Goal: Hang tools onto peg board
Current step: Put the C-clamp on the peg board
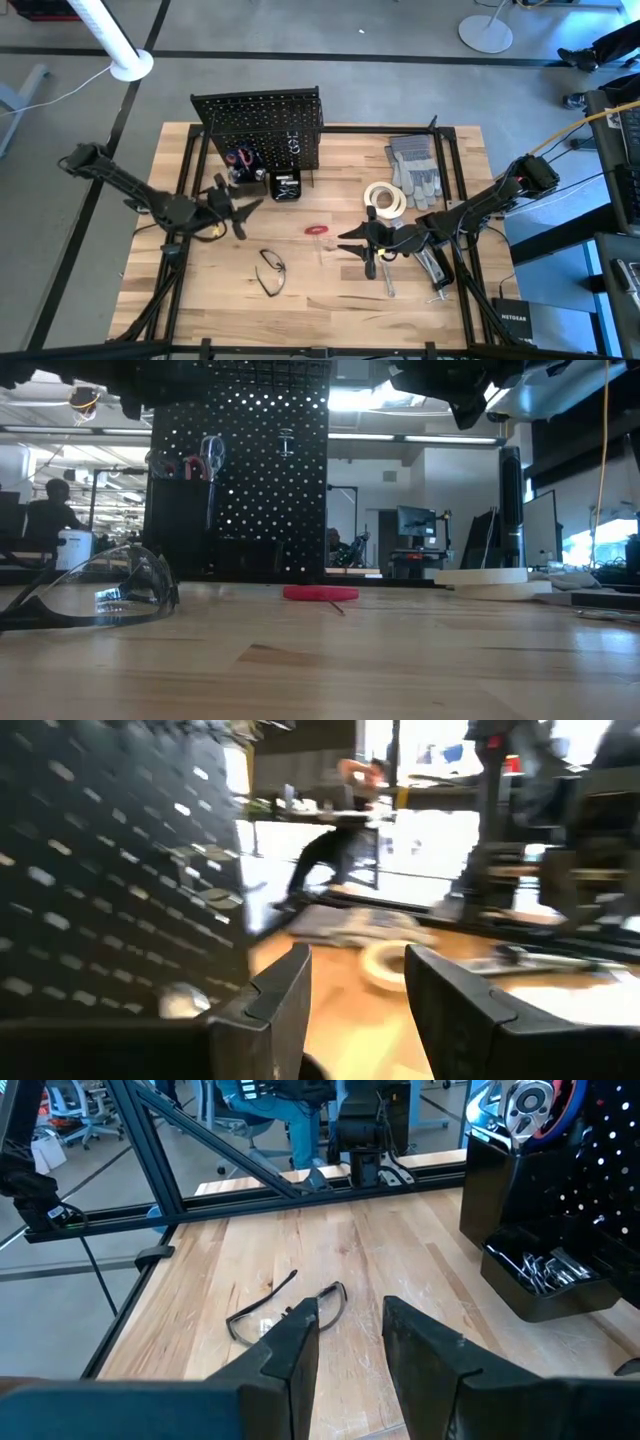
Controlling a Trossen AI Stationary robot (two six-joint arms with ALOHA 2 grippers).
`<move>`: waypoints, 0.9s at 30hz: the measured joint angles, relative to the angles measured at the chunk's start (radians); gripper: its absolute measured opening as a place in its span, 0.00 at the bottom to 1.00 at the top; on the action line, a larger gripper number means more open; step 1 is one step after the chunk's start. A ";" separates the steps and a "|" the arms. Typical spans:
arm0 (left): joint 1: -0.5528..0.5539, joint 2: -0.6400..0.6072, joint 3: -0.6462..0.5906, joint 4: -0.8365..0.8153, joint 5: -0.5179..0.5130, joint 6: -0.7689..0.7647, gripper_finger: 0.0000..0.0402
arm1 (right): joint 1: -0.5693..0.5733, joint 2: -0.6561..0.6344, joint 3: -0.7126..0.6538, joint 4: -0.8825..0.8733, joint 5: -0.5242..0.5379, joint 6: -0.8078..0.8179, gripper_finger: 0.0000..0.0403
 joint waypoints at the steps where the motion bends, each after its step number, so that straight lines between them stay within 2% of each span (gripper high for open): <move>1: -0.016 0.000 0.000 -0.013 0.010 -0.021 0.37 | 0.000 0.000 0.000 -0.001 0.000 0.000 0.29; 7: -0.076 0.010 0.001 -0.132 0.111 -0.211 0.37 | 0.000 0.000 0.000 -0.003 -0.005 0.004 0.29; 10: -0.089 0.043 0.001 -0.172 0.135 -0.305 0.37 | 0.000 0.000 0.000 -0.006 -0.069 0.004 0.29; 13: -0.101 0.102 0.001 -0.161 0.141 -0.368 0.37 | 0.000 0.000 0.000 -0.007 -0.105 0.004 0.29; 16: -0.110 0.179 0.001 -0.126 0.141 -0.443 0.37 | 0.001 0.000 0.000 -0.007 -0.067 0.004 0.29; 20: -0.130 0.310 0.001 -0.014 0.147 -0.508 0.37 | 0.000 0.000 0.009 -0.037 -0.051 0.006 0.33; 23: -0.148 0.400 0.001 0.159 0.147 -0.489 0.37 | 0.000 0.000 0.075 -0.135 -0.113 0.013 0.42; 25: -0.159 0.448 0.002 0.271 0.147 -0.433 0.37 | 0.000 0.000 0.152 -0.282 -0.161 0.027 0.48; 27: -0.160 0.493 0.002 0.362 0.140 -0.410 0.37 | 0.000 0.000 0.242 -0.499 -0.208 0.039 0.53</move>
